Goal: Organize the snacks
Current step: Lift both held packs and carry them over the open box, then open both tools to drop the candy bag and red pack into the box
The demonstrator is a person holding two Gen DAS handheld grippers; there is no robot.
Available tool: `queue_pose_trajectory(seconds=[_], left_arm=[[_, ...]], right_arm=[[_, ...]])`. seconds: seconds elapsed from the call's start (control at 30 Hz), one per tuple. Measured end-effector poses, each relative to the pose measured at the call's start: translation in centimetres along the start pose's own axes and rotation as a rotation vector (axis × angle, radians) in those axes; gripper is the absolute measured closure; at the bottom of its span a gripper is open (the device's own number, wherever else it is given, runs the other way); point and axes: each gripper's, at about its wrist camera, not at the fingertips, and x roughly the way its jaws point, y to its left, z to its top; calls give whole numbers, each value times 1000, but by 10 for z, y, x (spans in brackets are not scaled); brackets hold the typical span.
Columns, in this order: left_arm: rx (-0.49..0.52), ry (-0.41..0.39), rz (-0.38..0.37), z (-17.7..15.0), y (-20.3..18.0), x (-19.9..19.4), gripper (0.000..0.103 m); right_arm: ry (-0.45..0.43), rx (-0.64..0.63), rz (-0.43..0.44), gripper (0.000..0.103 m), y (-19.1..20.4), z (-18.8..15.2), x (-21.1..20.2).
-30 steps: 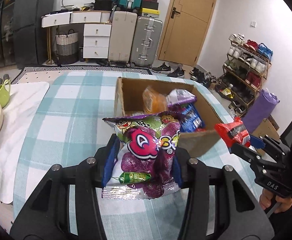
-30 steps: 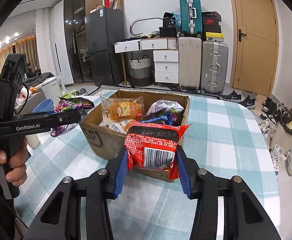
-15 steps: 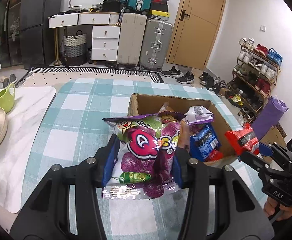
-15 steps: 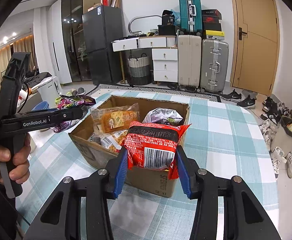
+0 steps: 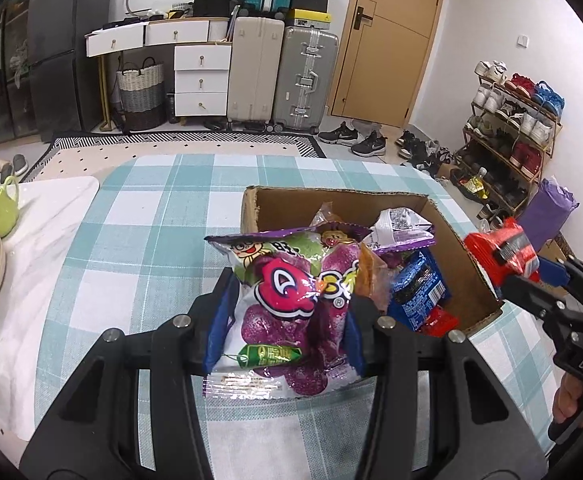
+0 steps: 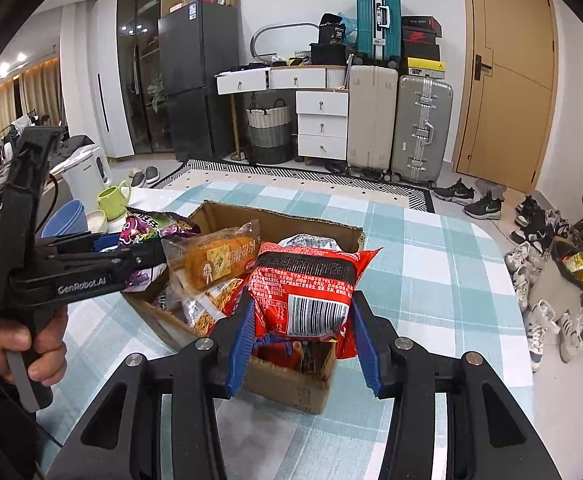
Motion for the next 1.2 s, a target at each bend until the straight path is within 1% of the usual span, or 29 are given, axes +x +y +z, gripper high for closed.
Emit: queue_pose_trajectory(seconds=[0.13,0.23,0.33,0.47,0.53,0.63,0.8,1.0,1.2], left_arm=[[20,-3,4,1,-5,5,59],[9,19,-26,2,-6,13,59],[37,10,3,3,-10,18,58],[27,14,2,5,-11,18,58],[30,7,-19,5,-11,15,59],[35,0,-25,7,-12,12,59],[41,26,-50,7,-16,22,58],[49,70,-61,4,-21,43,58],[62,66,-49,2,-24,49,58]], right_arm=[[8,10,16,57,2,-1,13],[10,10,25,57,5,-2,25],[2,11,29,57,6,-4,32],[-1,14,33,57,8,-5,36],[5,17,41,57,8,-4,41],[3,23,48,57,8,-5,46],[7,23,59,57,8,-5,53],[0,25,39,57,2,-7,56],[-2,17,35,57,1,-7,54]])
